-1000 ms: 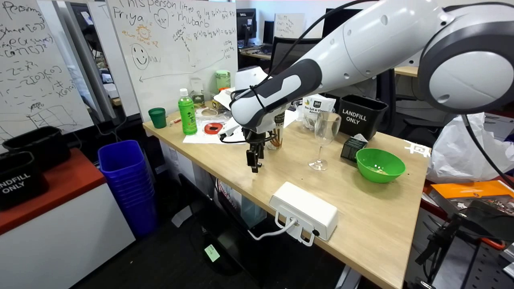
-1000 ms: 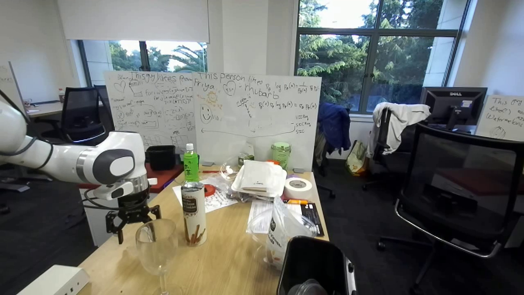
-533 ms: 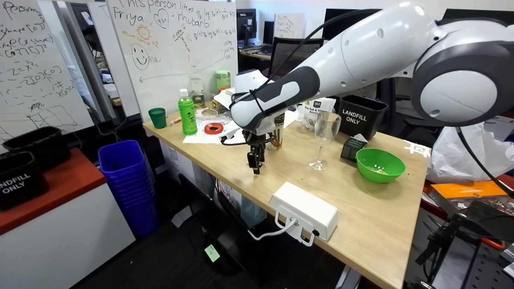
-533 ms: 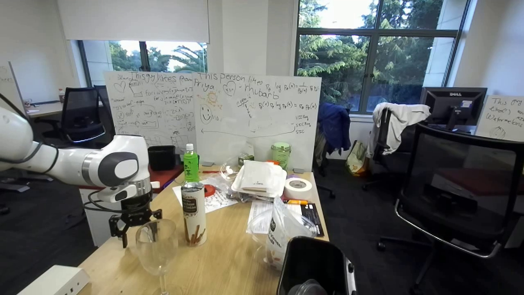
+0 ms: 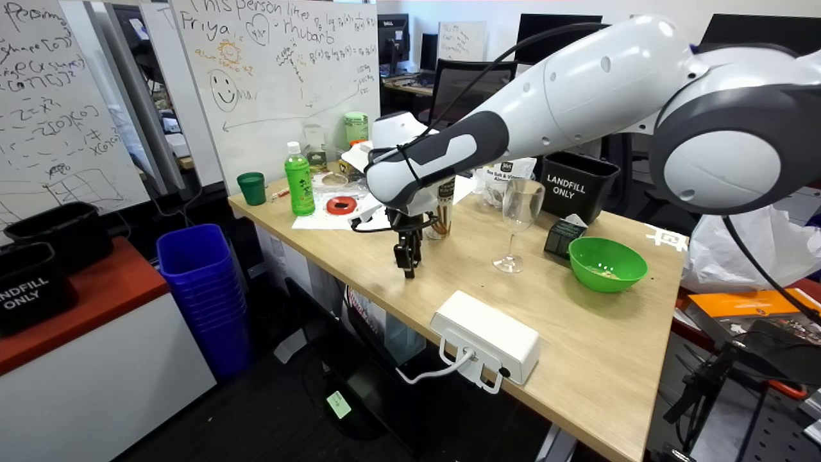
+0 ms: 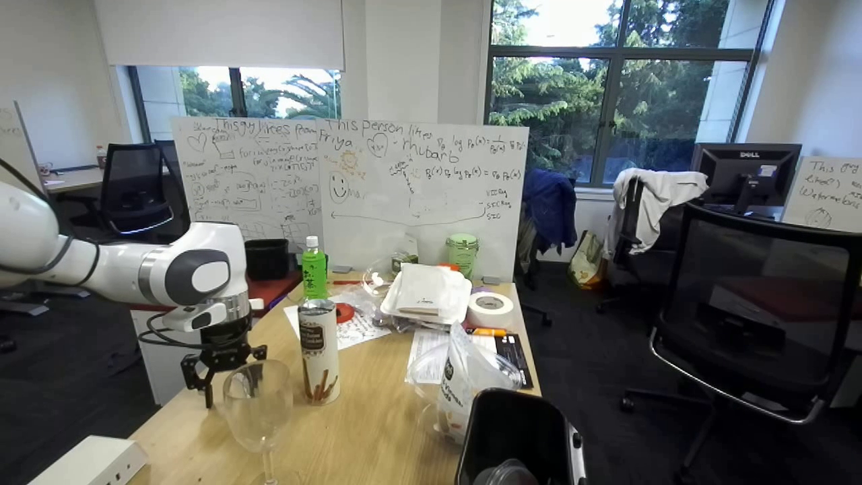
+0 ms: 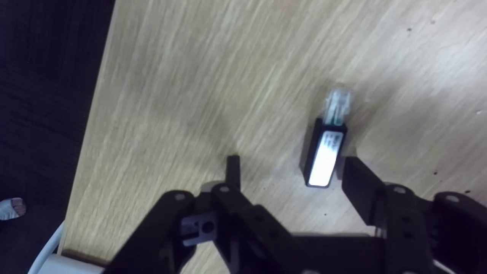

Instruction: Pick up the black object from the table and put it in the bin

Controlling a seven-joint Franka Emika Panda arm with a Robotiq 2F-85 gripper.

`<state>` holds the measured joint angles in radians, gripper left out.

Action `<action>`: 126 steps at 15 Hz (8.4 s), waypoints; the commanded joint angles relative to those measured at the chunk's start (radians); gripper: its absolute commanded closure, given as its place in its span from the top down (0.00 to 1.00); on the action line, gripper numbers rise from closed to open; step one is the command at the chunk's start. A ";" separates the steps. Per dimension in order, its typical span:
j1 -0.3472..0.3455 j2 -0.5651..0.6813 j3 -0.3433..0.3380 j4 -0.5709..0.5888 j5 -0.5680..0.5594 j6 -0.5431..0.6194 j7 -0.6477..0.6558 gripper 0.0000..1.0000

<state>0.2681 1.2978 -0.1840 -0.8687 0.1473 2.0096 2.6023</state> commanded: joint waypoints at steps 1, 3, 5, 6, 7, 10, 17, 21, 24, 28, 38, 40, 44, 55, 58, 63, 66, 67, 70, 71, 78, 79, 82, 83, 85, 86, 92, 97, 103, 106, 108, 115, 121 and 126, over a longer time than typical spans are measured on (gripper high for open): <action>-0.013 0.039 -0.001 0.072 0.021 -0.054 0.000 0.43; -0.016 0.041 -0.003 0.080 0.022 -0.058 0.000 0.28; -0.019 0.045 -0.006 0.088 0.022 -0.060 0.000 0.14; -0.020 0.048 -0.008 0.094 0.023 -0.064 0.000 0.08; -0.018 0.053 -0.017 0.099 0.028 -0.068 0.000 0.02; -0.024 0.051 0.001 0.103 0.011 -0.083 -0.001 0.04; -0.045 -0.049 0.052 0.030 0.062 -0.054 -0.049 0.04; -0.075 -0.157 0.050 -0.012 0.129 0.029 -0.014 0.04; -0.090 -0.248 0.007 -0.055 0.203 0.117 0.018 0.04; 0.008 -0.373 -0.295 -0.228 0.451 0.309 0.001 0.04; 0.500 -0.348 -1.092 -0.805 0.995 0.247 -0.003 0.04; 0.434 -0.357 -1.039 -0.745 0.950 0.245 -0.003 0.16; 0.503 -0.349 -1.085 -0.799 0.965 0.246 0.002 0.16; 0.290 -0.036 -1.308 -0.857 1.388 -0.089 -0.005 0.04; 0.215 -0.010 -1.290 -0.910 1.438 -0.092 -0.003 0.04; 0.199 -0.010 -1.252 -0.979 1.435 -0.063 -0.003 0.04; 0.204 -0.020 -1.234 -0.985 1.427 -0.058 0.000 0.04; 0.183 -0.164 -1.135 -0.983 1.317 0.068 0.000 0.04; 0.191 -0.171 -1.111 -0.977 1.318 0.098 0.001 0.04; 0.223 -0.020 -1.202 -0.970 1.429 -0.005 0.002 0.04; 0.177 -0.201 -1.021 -0.925 1.322 0.216 0.003 0.04; 0.215 -0.055 -1.123 -0.919 1.442 0.117 0.003 0.04; 0.150 -0.218 -0.984 -0.901 1.320 0.280 0.003 0.04; 0.188 -0.090 -1.080 -0.891 1.432 0.183 0.003 0.04; 0.119 -0.258 -0.945 -0.885 1.320 0.324 0.002 0.04; 0.165 -0.121 -1.057 -0.879 1.434 0.212 0.003 0.04; 0.140 -0.167 -1.015 -0.854 1.434 0.255 0.005 0.04; 0.115 -0.179 -0.968 -0.860 1.452 0.371 0.004 0.04; 0.069 -0.215 -0.878 -0.879 1.433 0.481 0.005 0.42; 0.061 -0.235 -0.854 -0.882 1.426 0.506 0.006 0.60; -0.025 -0.374 -0.706 -0.884 1.311 0.637 0.005 0.77; 0.170 -0.339 -0.921 -0.853 1.382 0.548 0.006 1.00; 0.285 -0.344 -1.019 -0.844 1.201 0.427 0.004 1.00; 0.292 -0.336 -1.013 -0.837 1.196 0.437 0.005 1.00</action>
<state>0.5599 0.9620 -1.1973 -1.7055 1.3435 2.4462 2.6078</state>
